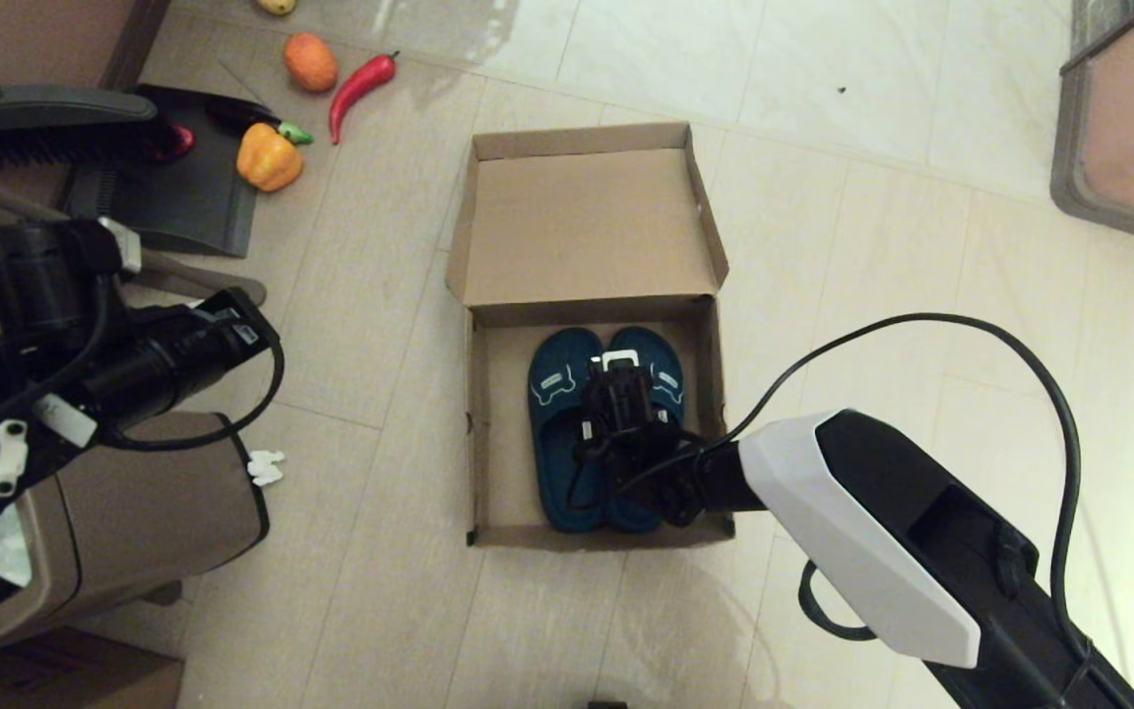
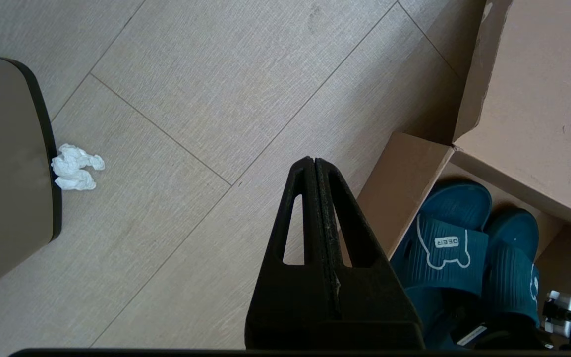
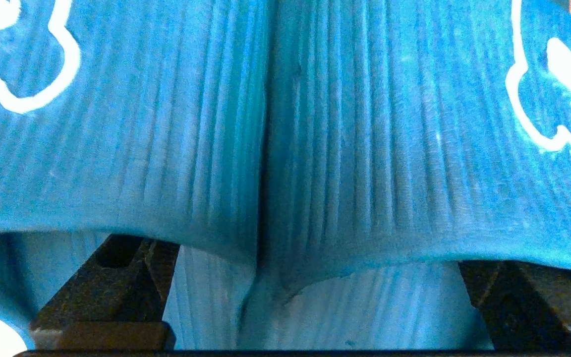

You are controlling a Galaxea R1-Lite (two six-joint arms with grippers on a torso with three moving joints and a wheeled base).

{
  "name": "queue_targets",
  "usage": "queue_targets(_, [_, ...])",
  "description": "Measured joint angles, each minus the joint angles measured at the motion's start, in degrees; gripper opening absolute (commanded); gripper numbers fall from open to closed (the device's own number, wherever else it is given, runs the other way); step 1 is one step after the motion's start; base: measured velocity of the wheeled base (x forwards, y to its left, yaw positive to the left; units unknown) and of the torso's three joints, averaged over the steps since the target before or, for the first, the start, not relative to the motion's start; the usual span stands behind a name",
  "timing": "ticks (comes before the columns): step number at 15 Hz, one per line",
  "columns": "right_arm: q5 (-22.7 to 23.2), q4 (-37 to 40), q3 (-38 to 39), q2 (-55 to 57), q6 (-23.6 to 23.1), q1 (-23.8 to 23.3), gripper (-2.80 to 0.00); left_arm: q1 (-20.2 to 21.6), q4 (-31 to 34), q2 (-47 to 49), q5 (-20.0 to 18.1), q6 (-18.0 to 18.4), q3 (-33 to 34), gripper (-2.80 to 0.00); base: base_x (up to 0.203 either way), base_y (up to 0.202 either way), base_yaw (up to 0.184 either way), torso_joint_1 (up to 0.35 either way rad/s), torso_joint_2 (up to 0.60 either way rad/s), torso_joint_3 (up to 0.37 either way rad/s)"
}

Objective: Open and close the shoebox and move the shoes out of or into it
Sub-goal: Put the shoes out of the shoe box

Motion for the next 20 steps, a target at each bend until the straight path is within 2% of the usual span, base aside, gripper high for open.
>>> queue_targets(1, [0.05, -1.36, 0.0, 0.33, -0.59, -0.01, 0.0, -0.01, 0.02, -0.05, 0.0, 0.0, 0.0, -2.8, 0.0, 0.0, 0.0, 0.0, 0.0, 0.0])
queue_targets(2, [0.05, -3.27, 0.0, 0.77, -1.54, -0.15, -2.8, -0.04, 0.01, -0.07, 0.0, 0.0, 0.0, -2.8, 0.0, 0.0, 0.0, 0.0, 0.0, 0.0])
queue_targets(5, [0.09, -9.64, -0.02, 2.73, -5.32, -0.74, -2.8, -0.04, 0.02, -0.1, 0.0, 0.0, -0.06, -2.8, 0.0, 0.0, 0.0, 0.0, 0.0, 0.0])
queue_targets(10, [-0.06, -10.39, 0.04, 3.75, -5.49, -1.19, -2.8, 0.02, 0.02, -0.21, -0.04, 0.0, 0.0, -2.8, 0.0, 0.0, 0.0, 0.0, 0.0, 0.0])
queue_targets(16, [-0.08, -3.32, 2.41, -3.85, -3.86, 0.41, -2.8, -0.87, -0.03, 0.56, -0.04, 0.05, 0.31, -2.8, 0.0, 0.0, 0.0, 0.0, 0.0, 0.0])
queue_targets(20, [0.27, -0.61, 9.99, -11.06, -0.02, 3.17, -2.8, -1.38, -0.16, 1.03, -0.01, -0.09, 0.74, -2.8, 0.0, 0.0, 0.0, 0.0, 0.0, 0.0])
